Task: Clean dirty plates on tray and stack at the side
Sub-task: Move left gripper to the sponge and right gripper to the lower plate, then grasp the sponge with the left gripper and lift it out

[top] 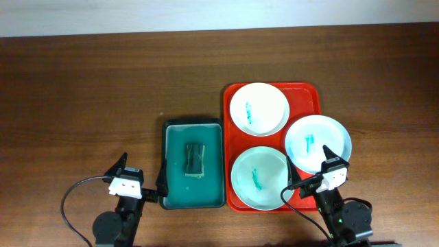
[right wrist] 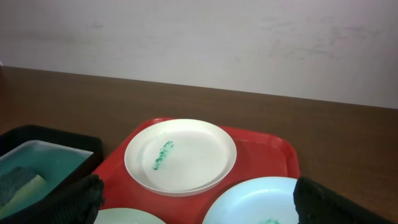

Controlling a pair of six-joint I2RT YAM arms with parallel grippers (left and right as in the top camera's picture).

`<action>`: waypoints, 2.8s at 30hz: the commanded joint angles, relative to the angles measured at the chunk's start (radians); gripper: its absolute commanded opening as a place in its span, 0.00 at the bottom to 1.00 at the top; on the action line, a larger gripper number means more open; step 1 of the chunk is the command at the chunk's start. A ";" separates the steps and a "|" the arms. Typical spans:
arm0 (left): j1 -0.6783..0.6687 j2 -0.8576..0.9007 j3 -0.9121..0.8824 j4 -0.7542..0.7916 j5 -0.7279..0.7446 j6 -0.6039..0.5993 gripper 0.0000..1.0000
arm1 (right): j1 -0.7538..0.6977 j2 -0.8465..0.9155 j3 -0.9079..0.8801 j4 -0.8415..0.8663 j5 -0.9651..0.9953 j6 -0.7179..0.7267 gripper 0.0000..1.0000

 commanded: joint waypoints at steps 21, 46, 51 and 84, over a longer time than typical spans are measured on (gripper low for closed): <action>0.003 -0.007 -0.007 0.018 0.001 0.014 0.99 | -0.007 -0.005 -0.009 0.006 -0.006 0.000 0.98; -0.050 1.379 1.262 -1.060 0.360 -0.016 1.00 | 0.043 1.128 0.961 -1.046 -0.167 0.256 0.99; -0.165 1.379 1.234 -1.101 0.204 -0.027 0.92 | 0.042 1.128 0.827 -0.936 -0.238 0.298 0.99; -0.408 1.905 1.324 -0.911 -0.245 -0.325 0.80 | 0.042 1.129 0.827 -0.909 -0.237 0.298 0.98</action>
